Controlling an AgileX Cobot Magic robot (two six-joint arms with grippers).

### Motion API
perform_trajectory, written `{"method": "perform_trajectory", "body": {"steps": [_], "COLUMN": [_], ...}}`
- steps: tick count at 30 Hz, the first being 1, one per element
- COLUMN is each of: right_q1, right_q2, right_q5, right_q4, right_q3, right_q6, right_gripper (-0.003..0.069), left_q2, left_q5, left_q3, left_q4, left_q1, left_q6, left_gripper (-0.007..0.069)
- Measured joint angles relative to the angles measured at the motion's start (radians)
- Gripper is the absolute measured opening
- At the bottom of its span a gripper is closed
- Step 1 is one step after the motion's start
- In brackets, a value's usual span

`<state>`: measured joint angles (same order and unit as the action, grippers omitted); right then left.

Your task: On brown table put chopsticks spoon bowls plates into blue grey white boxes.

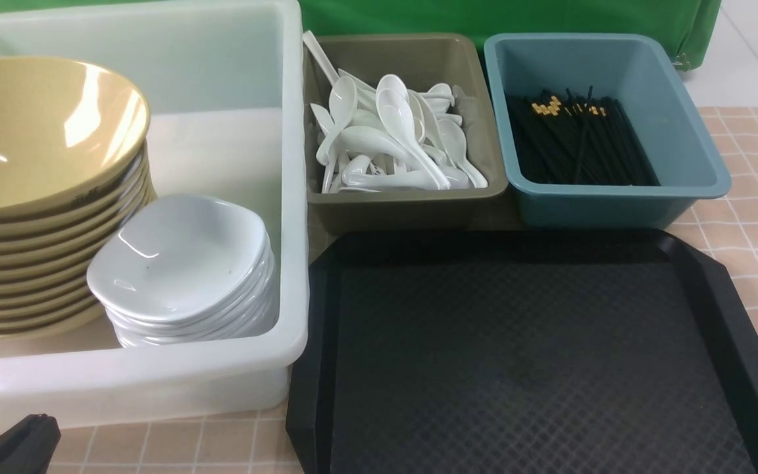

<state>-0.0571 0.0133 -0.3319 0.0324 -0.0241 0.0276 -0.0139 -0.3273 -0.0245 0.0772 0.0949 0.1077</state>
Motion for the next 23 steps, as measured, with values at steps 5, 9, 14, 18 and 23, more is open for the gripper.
{"method": "perform_trajectory", "body": {"steps": [5,9,14,18,23], "right_q1": [0.0,0.0,0.0,0.0,0.0], "right_q2": [0.0,0.0,0.0,0.0,0.0], "right_q5": [0.0,0.0,0.0,0.0,0.0], "right_q4": [0.0,0.0,0.0,0.0,0.0], "right_q3": [0.0,0.0,0.0,0.0,0.0], "right_q6": [0.0,0.0,0.0,0.0,0.0], "right_gripper": [0.0114,0.0118,0.0125,0.0129,0.0134], "left_q2": [0.0,0.0,0.0,0.0,0.0], "left_q5": [0.0,0.0,0.0,0.0,0.0], "left_q3": [0.0,0.0,0.0,0.0,0.0], "left_q4": [0.0,0.0,0.0,0.0,0.0], "left_q1": [0.0,0.0,0.0,0.0,0.0], "left_q6": [0.0,0.0,0.0,0.0,0.0], "left_gripper": [0.0001,0.0001,0.0001,0.0001,0.0001]}}
